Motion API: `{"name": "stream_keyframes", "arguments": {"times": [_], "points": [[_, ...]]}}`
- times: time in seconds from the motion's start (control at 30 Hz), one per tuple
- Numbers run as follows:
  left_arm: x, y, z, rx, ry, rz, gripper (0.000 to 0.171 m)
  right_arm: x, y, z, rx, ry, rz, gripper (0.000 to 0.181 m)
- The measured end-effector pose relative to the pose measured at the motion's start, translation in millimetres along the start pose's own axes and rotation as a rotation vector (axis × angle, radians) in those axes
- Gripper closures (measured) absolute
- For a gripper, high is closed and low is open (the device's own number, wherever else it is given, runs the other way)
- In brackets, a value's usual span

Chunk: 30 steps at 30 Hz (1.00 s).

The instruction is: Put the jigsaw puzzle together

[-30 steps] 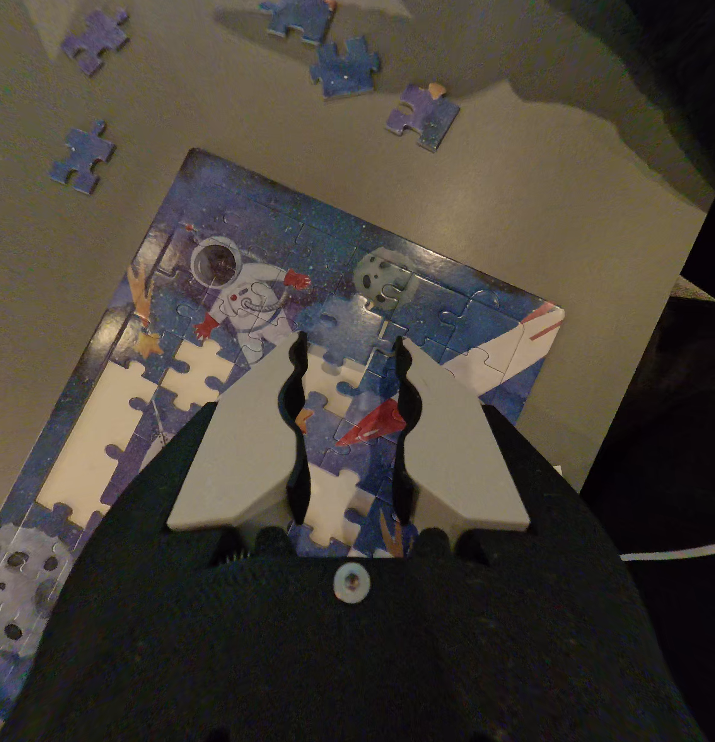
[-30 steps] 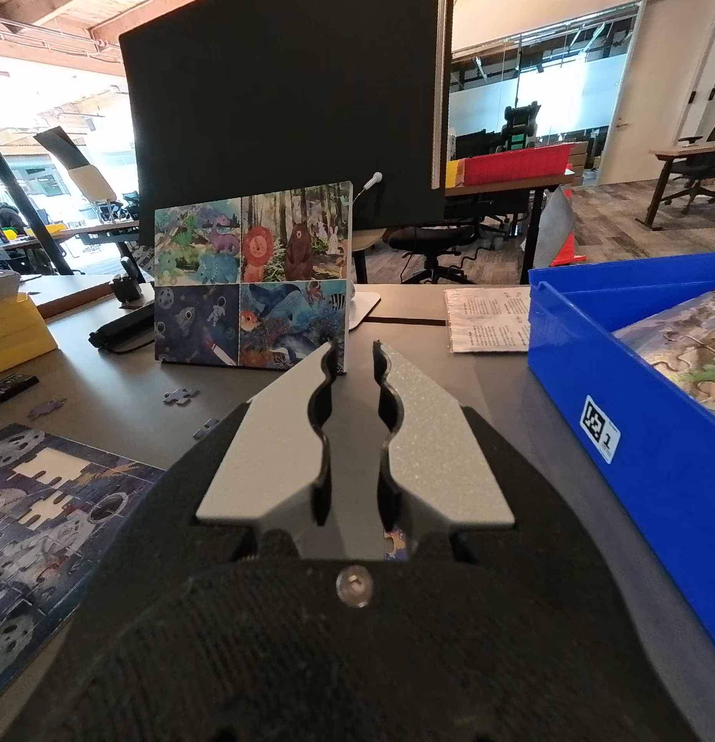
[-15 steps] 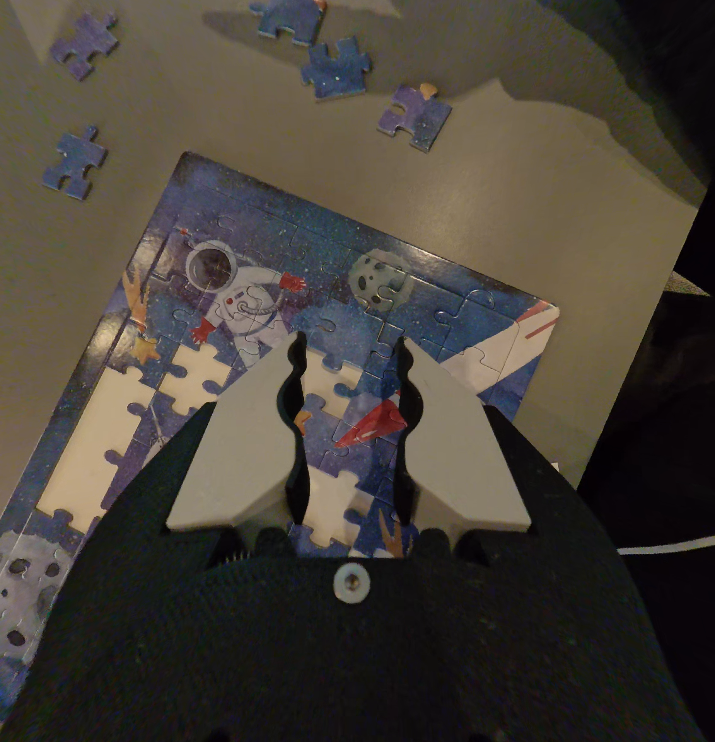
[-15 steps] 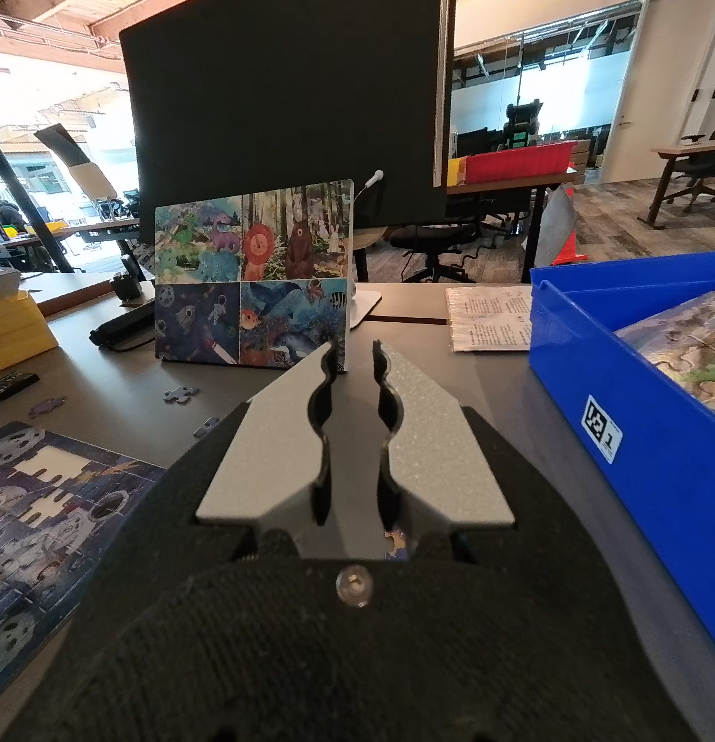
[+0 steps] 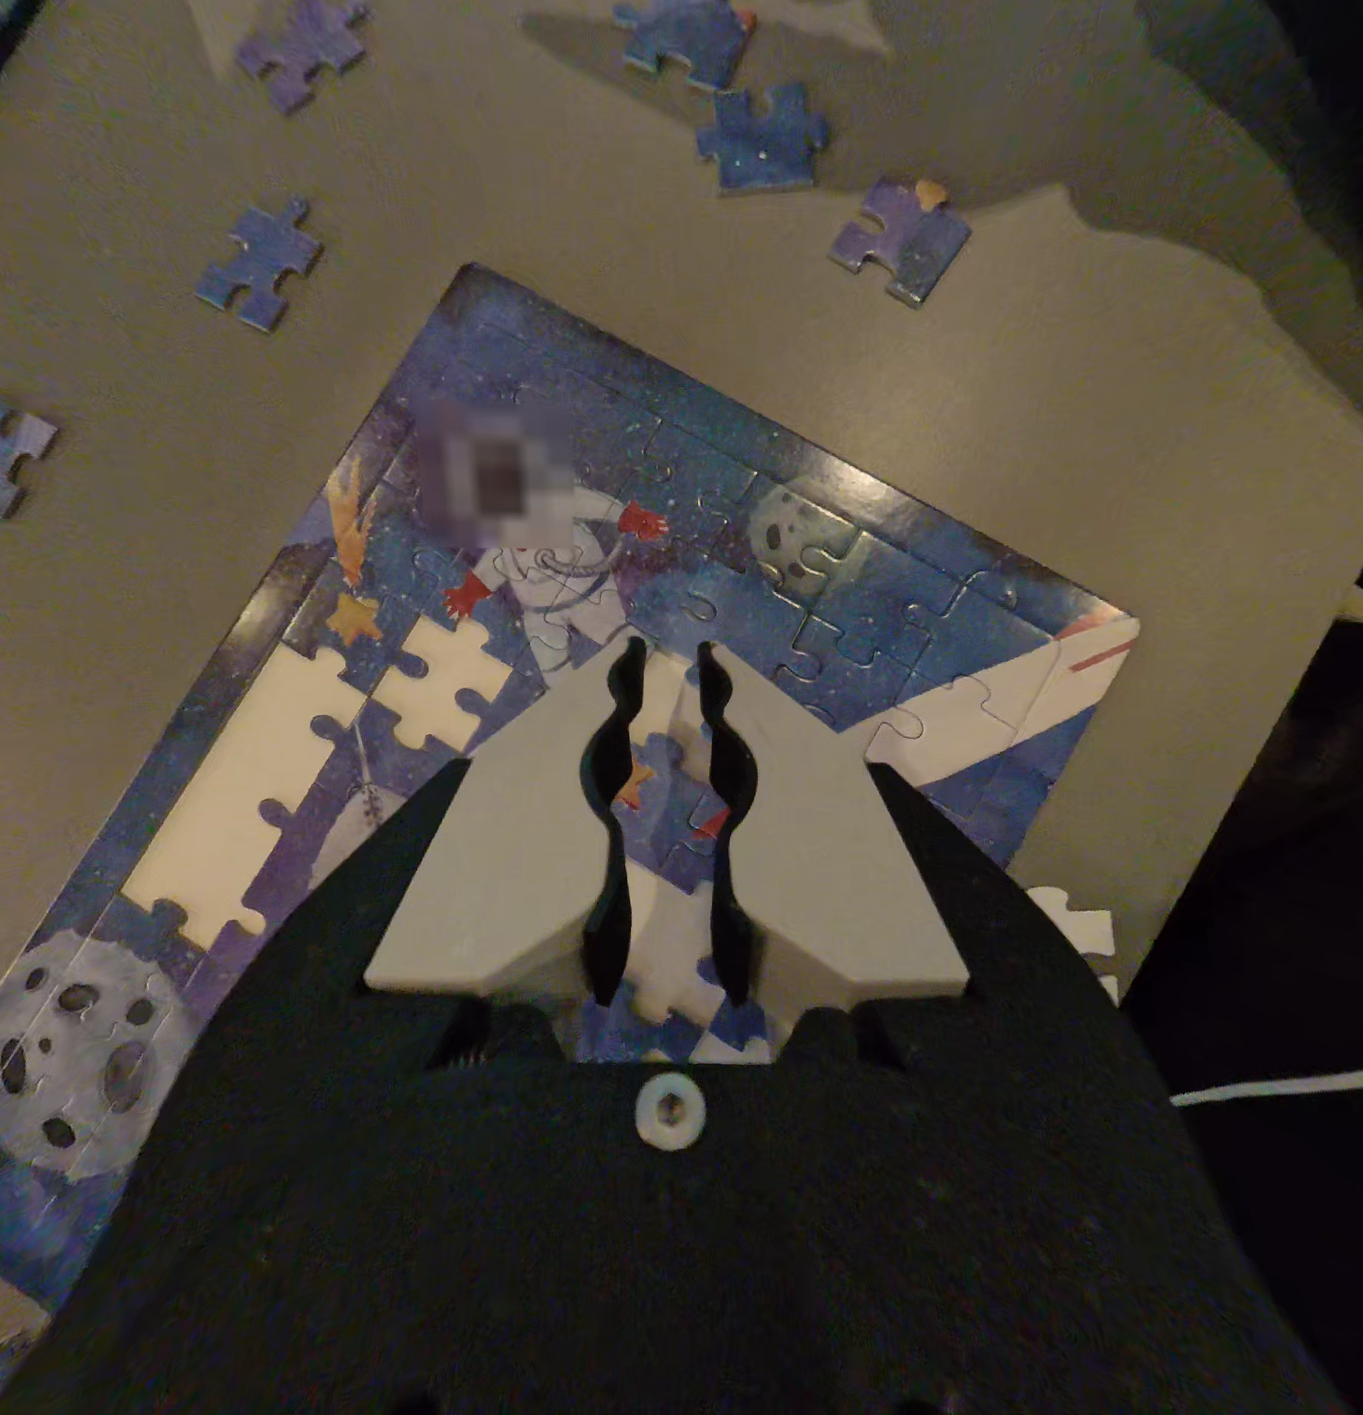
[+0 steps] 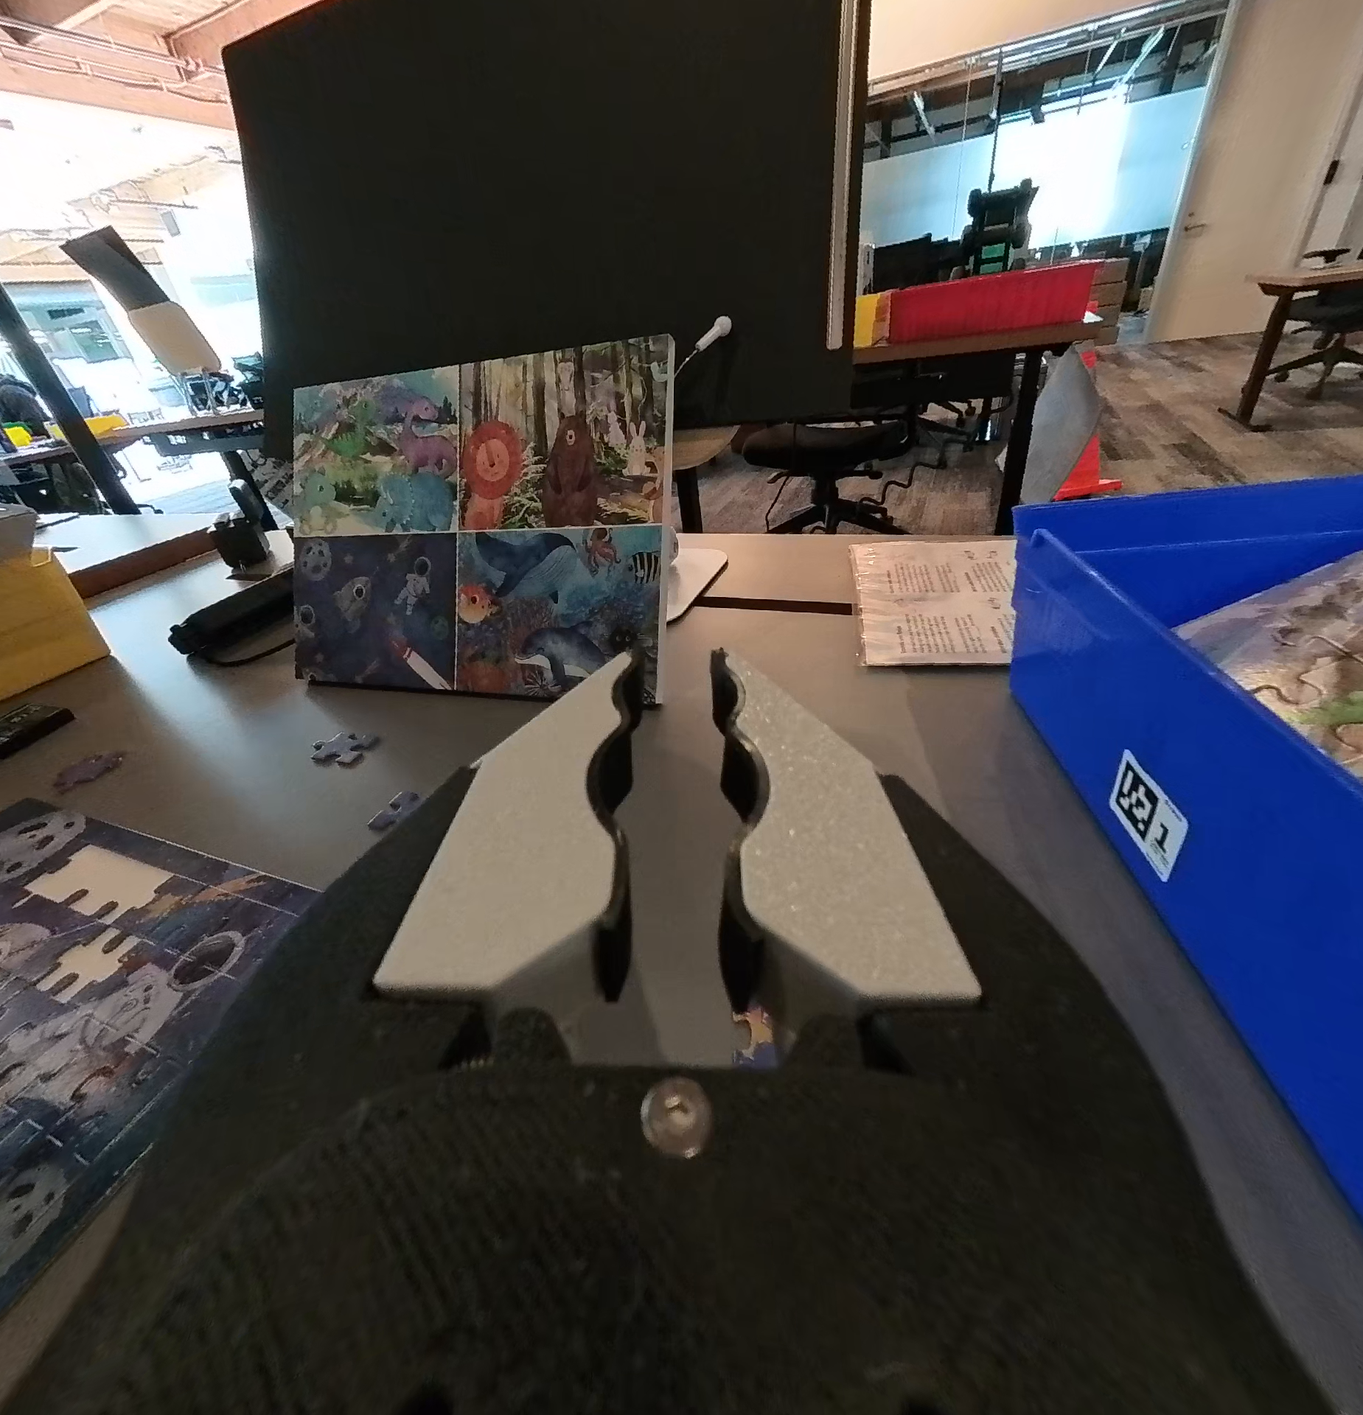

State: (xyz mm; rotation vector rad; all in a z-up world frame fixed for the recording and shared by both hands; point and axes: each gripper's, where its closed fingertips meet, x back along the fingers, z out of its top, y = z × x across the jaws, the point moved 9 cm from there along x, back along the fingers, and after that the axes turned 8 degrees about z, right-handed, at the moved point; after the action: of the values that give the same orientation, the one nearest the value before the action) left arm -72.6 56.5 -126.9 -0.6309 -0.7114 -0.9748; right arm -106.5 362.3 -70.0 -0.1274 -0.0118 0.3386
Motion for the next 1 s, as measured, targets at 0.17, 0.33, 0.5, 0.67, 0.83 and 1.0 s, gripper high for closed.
{"name": "stream_keyframes", "arguments": {"times": [0.17, 0.33, 0.5, 0.67, 0.83, 1.0], "points": [[-4, 6, 0, -0.015, -0.002, -0.007, 0.164, 0, 0, 0, -0.001, 0.001, 0.000, 0.165], [-3, 6, 1, -0.034, -0.002, -0.001, 0.160, 0, 0, 0, -0.001, 0.000, 0.002, 0.165], [-6, 6, 5, -0.030, 0.015, -0.001, 0.158, 0, 0, 0, 0.000, 0.000, 0.003, 0.165], [-7, 9, 13, -0.052, 0.056, 0.021, 0.171, 0, 0, 0, 0.000, -0.001, 0.003, 0.166], [-9, 10, 12, -0.053, 0.047, 0.004, 0.171, 0, -1, -1, 0.001, -0.003, 0.003, 0.166], [-15, 11, 9, -0.052, 0.012, -0.030, 0.171, -1, -1, -1, 0.001, -0.006, 0.005, 0.166]]}}
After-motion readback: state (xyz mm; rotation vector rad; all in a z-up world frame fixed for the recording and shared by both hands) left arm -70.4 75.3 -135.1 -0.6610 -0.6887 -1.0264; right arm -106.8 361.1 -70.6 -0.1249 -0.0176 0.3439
